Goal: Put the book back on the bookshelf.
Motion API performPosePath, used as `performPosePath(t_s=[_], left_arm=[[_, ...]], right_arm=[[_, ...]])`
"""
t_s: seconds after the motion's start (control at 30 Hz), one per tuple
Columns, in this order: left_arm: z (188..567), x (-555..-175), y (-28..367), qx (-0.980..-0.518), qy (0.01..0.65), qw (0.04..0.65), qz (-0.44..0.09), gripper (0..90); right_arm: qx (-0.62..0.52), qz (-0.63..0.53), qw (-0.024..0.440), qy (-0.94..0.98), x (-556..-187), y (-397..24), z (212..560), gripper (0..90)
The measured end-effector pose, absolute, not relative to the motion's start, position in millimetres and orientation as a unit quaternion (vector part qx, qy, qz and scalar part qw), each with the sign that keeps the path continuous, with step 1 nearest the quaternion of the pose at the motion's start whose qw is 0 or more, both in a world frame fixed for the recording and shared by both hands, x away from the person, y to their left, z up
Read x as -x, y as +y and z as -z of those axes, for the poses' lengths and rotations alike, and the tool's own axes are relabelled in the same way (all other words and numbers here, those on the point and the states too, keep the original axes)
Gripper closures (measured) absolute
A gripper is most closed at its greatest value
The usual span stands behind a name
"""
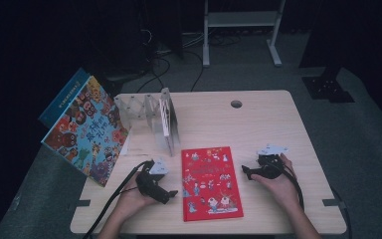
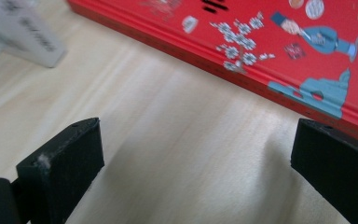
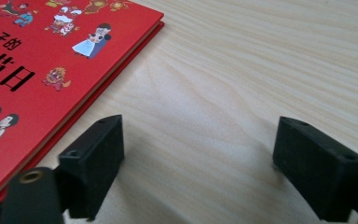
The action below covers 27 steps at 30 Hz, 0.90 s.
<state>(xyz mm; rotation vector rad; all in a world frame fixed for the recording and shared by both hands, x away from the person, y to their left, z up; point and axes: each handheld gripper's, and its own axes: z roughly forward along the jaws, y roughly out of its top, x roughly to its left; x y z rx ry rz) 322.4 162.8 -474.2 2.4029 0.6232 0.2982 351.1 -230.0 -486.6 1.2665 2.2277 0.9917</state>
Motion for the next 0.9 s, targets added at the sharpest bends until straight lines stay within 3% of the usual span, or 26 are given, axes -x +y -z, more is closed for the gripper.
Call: performPosePath(t_s=[0.27,0.43,0.67,0.77,0.9], left_arm=[[478.1,-321.9,158.0,-0.911,0.209,0.339,-0.110,0.3],[481.4,-322.9,158.9,-0.906,0.197,0.358,-0.106,0.4],[484.2,-323.5,157.1,-0.903,0.202,0.369,-0.091,0.3],[484.7,-323.7,157.3,-0.902,0.198,0.372,-0.090,0.2],[484.8,-323.9,156.6,-0.903,0.192,0.373,-0.089,0.3]], right_arm=[[-0.448,-0.357,0.195,0.796,-350.1,-230.2,486.5,19.0],[-0.441,-0.362,0.196,0.797,-348.0,-231.1,486.0,27.0],[-0.438,-0.356,0.189,0.803,-345.6,-231.2,481.3,49.7],[-0.440,-0.357,0.180,0.804,-343.6,-232.0,474.7,54.9],[-0.434,-0.380,0.146,0.804,-342.3,-228.7,466.7,55.0]])
